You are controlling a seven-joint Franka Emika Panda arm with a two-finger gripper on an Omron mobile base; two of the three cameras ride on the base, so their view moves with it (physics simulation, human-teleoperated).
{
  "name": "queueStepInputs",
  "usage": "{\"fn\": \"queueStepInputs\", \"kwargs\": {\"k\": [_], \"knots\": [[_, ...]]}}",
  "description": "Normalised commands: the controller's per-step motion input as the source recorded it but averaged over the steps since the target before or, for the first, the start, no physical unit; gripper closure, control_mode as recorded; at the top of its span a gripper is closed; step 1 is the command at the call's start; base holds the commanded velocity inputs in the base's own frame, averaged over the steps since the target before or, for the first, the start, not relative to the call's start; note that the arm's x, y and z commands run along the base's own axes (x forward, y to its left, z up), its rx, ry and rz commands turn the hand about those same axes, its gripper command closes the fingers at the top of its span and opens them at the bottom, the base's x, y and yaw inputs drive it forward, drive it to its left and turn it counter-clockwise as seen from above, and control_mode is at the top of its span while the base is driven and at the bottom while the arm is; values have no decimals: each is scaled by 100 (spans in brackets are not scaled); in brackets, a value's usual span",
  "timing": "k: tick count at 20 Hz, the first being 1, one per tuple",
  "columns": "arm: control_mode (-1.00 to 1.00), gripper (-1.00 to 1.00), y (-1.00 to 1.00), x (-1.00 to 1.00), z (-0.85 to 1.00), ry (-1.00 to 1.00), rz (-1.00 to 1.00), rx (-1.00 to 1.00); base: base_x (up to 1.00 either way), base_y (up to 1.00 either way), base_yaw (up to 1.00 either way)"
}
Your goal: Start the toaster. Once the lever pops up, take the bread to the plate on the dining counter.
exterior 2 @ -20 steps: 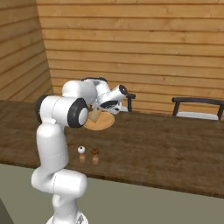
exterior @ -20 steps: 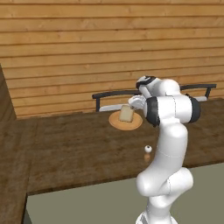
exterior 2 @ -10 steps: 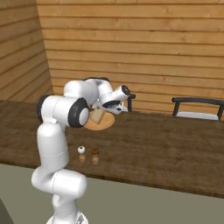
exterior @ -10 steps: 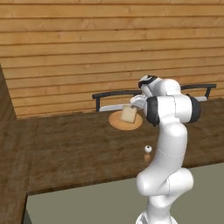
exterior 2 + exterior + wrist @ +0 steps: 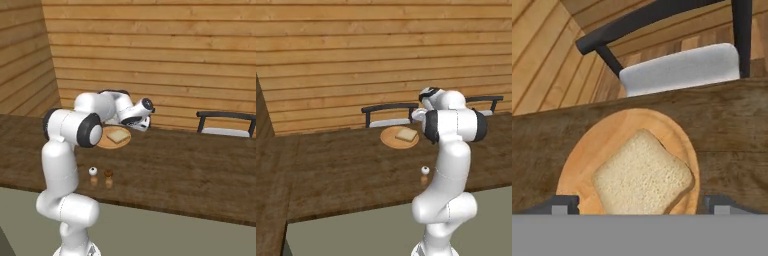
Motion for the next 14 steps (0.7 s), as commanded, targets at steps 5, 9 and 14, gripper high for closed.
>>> {"fn": "queueStepInputs", "kwargs": {"k": [5,9,14], "knots": [[-100,-100,-1,-21,10,-4,-25,-19,0,0,0],[-100,-100,42,-44,29,-1,-19,-19,0,0,0],[-100,-100,25,-48,51,0,-11,-13,0,0,0]]}}
